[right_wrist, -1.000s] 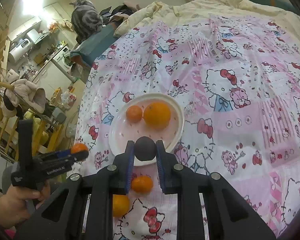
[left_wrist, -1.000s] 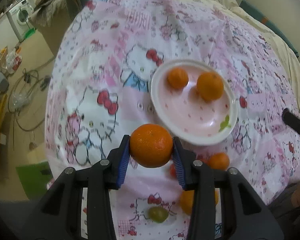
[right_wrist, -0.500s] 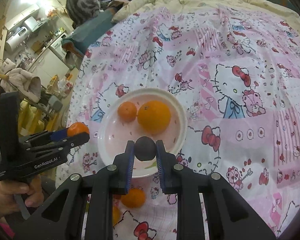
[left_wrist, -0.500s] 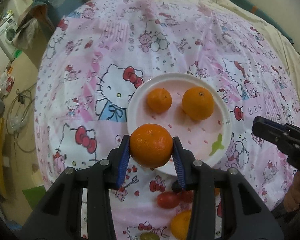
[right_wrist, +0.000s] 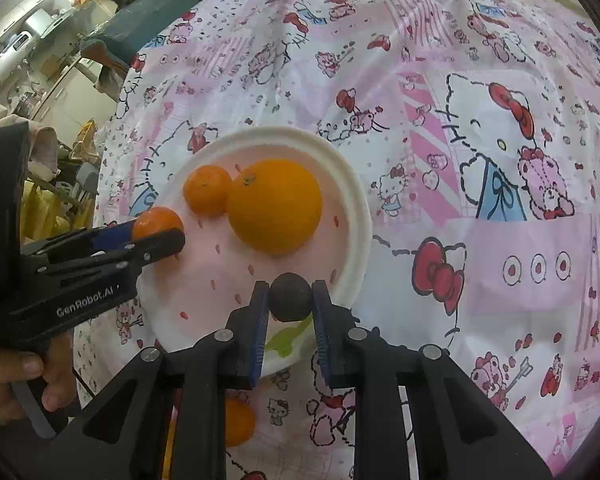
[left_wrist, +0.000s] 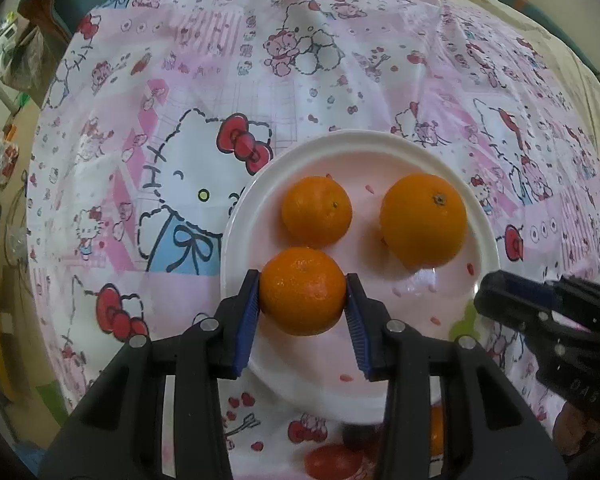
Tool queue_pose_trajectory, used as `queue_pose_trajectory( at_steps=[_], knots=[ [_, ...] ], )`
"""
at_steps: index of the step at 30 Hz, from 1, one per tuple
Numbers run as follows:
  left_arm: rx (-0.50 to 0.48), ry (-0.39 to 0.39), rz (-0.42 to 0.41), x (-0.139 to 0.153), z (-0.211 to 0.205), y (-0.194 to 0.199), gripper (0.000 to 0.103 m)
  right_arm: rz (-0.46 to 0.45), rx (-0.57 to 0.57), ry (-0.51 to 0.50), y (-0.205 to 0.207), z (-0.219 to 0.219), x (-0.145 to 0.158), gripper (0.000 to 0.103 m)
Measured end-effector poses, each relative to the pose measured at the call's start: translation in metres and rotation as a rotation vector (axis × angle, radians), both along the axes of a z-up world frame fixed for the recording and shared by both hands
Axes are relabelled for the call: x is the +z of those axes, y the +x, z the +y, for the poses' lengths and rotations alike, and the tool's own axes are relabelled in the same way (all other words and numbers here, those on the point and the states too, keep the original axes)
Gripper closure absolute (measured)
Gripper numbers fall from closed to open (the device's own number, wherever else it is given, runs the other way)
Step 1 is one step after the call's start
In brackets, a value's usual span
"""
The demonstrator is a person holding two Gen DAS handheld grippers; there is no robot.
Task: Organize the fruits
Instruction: 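Place the plum on the plate with the right gripper while the left gripper carries the tangerine over, then lower the tangerine onto the plate and open the left gripper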
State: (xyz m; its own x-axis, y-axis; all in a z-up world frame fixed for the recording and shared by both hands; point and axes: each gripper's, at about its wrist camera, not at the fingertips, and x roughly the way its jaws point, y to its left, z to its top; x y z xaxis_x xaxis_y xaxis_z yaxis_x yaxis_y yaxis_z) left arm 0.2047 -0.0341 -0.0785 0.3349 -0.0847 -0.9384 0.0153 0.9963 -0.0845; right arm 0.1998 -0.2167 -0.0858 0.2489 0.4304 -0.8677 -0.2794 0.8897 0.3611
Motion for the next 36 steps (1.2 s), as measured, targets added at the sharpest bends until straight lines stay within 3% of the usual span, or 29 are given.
queue_pose_trajectory(
  at_steps=[21,22,25,34,36],
  knots=[
    [0.015,-0.027,0.001,-0.007,-0.010,0.014,0.066,0.003,-0.045,0.007,0.002,-0.009,0.009,0.075],
    [0.015,-0.025,0.001,-0.007,-0.010,0.014,0.066,0.002,-0.049,0.012,0.002,-0.011,0.010,0.071],
    [0.006,-0.025,0.000,-0.006,-0.014,0.014,0.065,-0.002,-0.077,0.022,0.000,-0.018,0.013,0.036],
    [-0.005,-0.012,0.023,-0.007,-0.014,0.013,0.063,-0.009,-0.085,0.036,0.002,-0.020,0.019,0.035],
    [-0.007,-0.022,0.032,-0.007,-0.014,0.013,0.054,-0.010,-0.088,0.037,0.001,-0.021,0.020,0.035]
  ],
)
